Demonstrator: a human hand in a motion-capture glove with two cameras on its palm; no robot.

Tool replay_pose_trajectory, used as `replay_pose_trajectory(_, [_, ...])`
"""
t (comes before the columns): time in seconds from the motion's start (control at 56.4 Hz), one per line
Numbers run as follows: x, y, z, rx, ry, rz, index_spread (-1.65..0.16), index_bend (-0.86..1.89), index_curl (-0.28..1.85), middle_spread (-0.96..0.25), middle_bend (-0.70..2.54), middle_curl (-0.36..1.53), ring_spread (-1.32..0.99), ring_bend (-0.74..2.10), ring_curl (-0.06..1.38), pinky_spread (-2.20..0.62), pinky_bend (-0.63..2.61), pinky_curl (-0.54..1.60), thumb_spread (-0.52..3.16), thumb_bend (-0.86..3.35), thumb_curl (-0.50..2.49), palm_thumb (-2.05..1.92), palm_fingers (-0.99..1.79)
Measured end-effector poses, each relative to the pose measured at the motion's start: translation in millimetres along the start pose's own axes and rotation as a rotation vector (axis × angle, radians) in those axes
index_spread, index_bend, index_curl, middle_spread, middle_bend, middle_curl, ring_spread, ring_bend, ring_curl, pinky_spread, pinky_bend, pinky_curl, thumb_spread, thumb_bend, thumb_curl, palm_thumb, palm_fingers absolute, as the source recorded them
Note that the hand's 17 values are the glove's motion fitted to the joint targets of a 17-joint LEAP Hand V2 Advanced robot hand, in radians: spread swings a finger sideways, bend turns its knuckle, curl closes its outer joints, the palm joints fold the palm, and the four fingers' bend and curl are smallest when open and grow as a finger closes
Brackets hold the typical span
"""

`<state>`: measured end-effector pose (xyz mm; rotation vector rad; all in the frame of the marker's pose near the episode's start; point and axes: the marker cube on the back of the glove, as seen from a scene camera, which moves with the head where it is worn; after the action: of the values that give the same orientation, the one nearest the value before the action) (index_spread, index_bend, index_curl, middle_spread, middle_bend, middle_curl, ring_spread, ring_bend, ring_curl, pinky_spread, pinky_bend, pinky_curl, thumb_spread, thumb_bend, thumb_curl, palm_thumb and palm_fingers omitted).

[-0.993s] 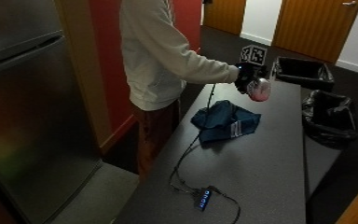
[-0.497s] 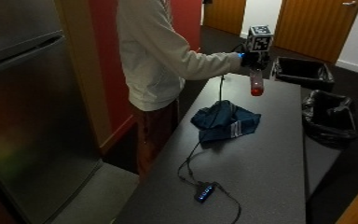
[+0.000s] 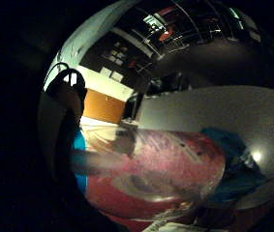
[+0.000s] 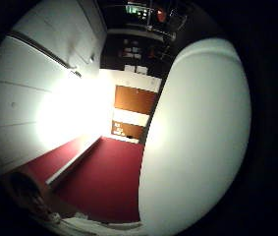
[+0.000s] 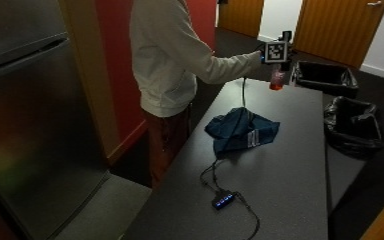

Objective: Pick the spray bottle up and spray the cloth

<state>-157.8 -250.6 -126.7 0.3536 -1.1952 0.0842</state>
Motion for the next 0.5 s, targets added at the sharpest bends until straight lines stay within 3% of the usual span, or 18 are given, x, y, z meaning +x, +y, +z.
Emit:
replay_pose_trajectory(0.035, [11.7, -18.8, 8.0, 0.141, 0.033, -0.003, -0.23, 0.31, 0.57, -0.18, 0.55, 0.54, -0.23, 0.57, 0.50, -0.30, 0.24, 0.42, -0.14, -0.03, 0.71, 1.14, 1.28])
replay_pose_trajectory(0.071, [17.0, -24.1, 16.2, 0.180, 0.022, -0.002, -0.23, 0.30, 0.57, -0.18, 0.55, 0.54, -0.23, 0.57, 0.49, -0.30, 0.25, 0.42, -0.13, -0.03, 0.71, 1.14, 1.28])
replay_pose_trajectory(0.213, [47.8, -18.2, 48.2, 0.126, 0.034, 0.021, -0.24, 0.27, 0.57, -0.19, 0.53, 0.54, -0.23, 0.56, 0.49, -0.30, 0.24, 0.42, -0.10, -0.03, 0.72, 1.14, 1.25])
replay_pose_trajectory(0.302, [83.0, 4.7, 40.8, -0.050, 0.168, 0.039, -0.24, 0.25, 0.56, -0.19, 0.52, 0.53, -0.22, 0.55, 0.49, -0.30, 0.24, 0.42, -0.08, -0.03, 0.72, 1.14, 1.25])
replay_pose_trajectory(0.372, [100.5, 3.4, 54.3, -0.060, 0.176, 0.052, -0.24, 0.24, 0.56, -0.20, 0.51, 0.53, -0.22, 0.54, 0.49, -0.30, 0.24, 0.41, -0.06, -0.03, 0.73, 1.14, 1.25])
replay_pose_trajectory(0.461, [110.9, -14.8, 116.3, 0.012, 0.054, 0.066, -0.25, 0.22, 0.56, -0.20, 0.50, 0.53, -0.22, 0.53, 0.48, -0.30, 0.24, 0.41, -0.03, -0.04, 0.73, 1.12, 1.25])
replay_pose_trajectory(0.497, [115.6, -11.8, 100.8, -0.022, 0.051, 0.073, -0.25, 0.21, 0.56, -0.20, 0.49, 0.52, -0.22, 0.53, 0.48, -0.30, 0.24, 0.41, -0.01, -0.04, 0.73, 1.12, 1.25])
